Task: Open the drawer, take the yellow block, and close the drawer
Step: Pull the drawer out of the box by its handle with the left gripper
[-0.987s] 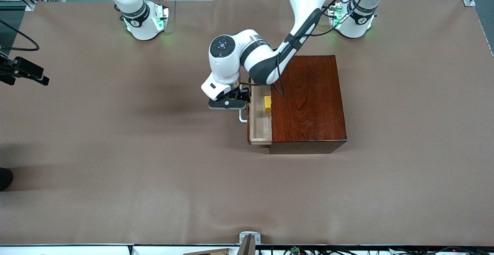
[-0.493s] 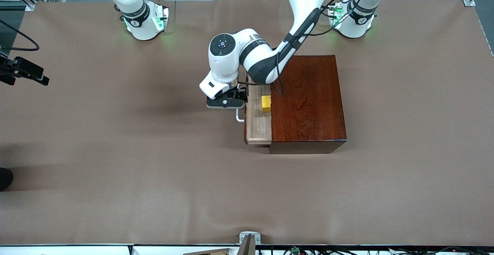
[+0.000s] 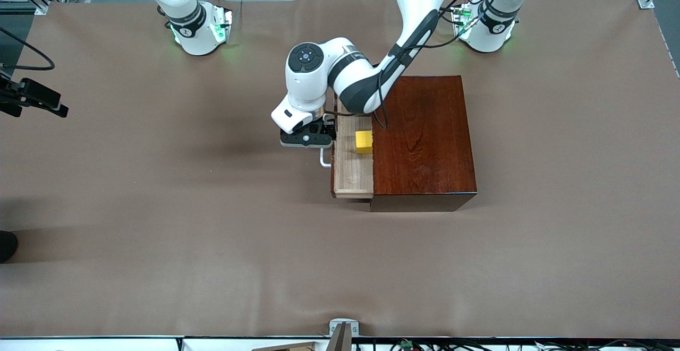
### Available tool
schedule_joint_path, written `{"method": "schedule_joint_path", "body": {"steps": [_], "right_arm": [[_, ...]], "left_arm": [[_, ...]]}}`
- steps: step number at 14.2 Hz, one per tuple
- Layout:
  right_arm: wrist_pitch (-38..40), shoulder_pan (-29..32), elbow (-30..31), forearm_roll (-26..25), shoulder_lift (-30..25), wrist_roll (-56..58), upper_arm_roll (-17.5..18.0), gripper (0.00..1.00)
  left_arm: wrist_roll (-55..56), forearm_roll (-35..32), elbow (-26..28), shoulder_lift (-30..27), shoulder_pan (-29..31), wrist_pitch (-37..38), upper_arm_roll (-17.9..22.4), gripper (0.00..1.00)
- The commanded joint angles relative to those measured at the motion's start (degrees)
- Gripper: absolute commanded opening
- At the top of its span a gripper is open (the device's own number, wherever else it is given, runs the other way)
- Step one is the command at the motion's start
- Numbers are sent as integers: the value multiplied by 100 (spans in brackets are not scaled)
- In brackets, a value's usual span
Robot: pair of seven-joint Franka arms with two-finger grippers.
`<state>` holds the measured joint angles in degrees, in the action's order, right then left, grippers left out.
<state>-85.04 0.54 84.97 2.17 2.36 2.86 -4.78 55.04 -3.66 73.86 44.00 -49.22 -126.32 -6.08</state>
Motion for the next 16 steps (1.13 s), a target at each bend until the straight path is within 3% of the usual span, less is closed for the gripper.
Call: {"method": "schedule_joint_path", "body": {"steps": [1, 9, 16], "right_arm": [[31, 104, -95, 46, 63, -40, 82, 100], [14, 113, -95, 81, 63, -48, 82, 100], [14, 113, -95, 81, 63, -48, 82, 100]], "left_arm": [[525, 673, -188, 144, -360, -938, -218, 100], [692, 963, -197, 161, -413, -1588, -279, 100], [868, 963, -205, 21, -378, -1335, -297, 100]]}}
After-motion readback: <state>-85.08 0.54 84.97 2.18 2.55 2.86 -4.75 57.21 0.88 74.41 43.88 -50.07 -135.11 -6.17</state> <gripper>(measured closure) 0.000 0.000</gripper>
